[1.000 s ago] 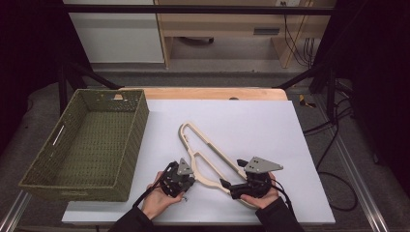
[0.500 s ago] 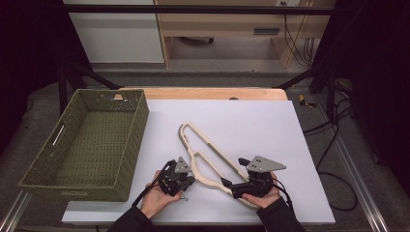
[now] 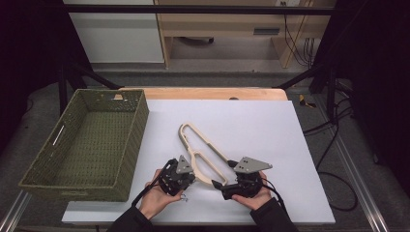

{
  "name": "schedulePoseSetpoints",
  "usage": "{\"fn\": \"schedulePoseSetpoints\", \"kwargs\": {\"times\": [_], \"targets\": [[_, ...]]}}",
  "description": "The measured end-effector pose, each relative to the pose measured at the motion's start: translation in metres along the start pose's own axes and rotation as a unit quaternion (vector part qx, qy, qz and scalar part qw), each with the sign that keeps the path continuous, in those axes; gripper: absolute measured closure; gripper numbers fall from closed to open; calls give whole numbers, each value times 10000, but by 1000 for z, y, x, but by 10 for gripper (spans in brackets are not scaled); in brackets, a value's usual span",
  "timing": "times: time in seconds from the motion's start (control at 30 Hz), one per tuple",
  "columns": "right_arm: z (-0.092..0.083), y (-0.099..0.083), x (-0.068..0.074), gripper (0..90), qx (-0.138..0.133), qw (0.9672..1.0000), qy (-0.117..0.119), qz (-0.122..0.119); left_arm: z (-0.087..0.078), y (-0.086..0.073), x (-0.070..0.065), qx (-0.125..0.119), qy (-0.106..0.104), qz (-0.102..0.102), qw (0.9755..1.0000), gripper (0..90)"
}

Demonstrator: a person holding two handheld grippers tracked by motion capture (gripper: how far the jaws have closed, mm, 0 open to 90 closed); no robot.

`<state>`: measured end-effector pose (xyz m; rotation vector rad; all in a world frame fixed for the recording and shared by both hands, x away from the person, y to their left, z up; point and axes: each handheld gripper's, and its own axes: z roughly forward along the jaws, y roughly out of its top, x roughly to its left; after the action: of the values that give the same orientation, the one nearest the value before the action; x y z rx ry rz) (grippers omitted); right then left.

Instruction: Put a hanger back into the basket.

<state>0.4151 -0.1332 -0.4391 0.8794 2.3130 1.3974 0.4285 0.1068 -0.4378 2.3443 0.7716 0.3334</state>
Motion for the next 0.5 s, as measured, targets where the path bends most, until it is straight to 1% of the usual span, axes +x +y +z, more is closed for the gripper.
{"fn": "schedulePoseSetpoints", "kwargs": {"times": [0.17, 0.3, 0.33, 0.37, 0.4, 0.43, 0.47, 0.5], "targets": [[16, 2, 10, 177, 299, 9993, 76, -202, -5, 5, 0, -4, -38, 6, 10000, 884], [29, 2, 14, 244, 508, 9982, 102, -305, -10, 9, 0, -53, -40, 31, 10000, 884], [35, 2, 16, 285, 693, 9970, 115, -336, -11, 10, -1, -78, -31, 19, 10000, 884], [35, 2, 16, 285, 693, 9970, 115, -336, -12, 11, -1, -72, -34, 28, 10000, 884], [37, 1, 16, 308, 797, 9960, 122, -387, -13, 12, -1, -86, -34, 25, 10000, 884], [40, 1, 17, 337, 868, 9953, 95, -414, -13, 12, -2, -81, -25, 27, 10000, 884], [42, 1, 19, 413, 962, 9942, 40, -471, -13, 12, -2, -71, -10, 31, 10000, 884], [42, 1, 19, 413, 962, 9942, 40, -471, -13, 12, -2, -69, 13, 48, 10000, 884]]}}
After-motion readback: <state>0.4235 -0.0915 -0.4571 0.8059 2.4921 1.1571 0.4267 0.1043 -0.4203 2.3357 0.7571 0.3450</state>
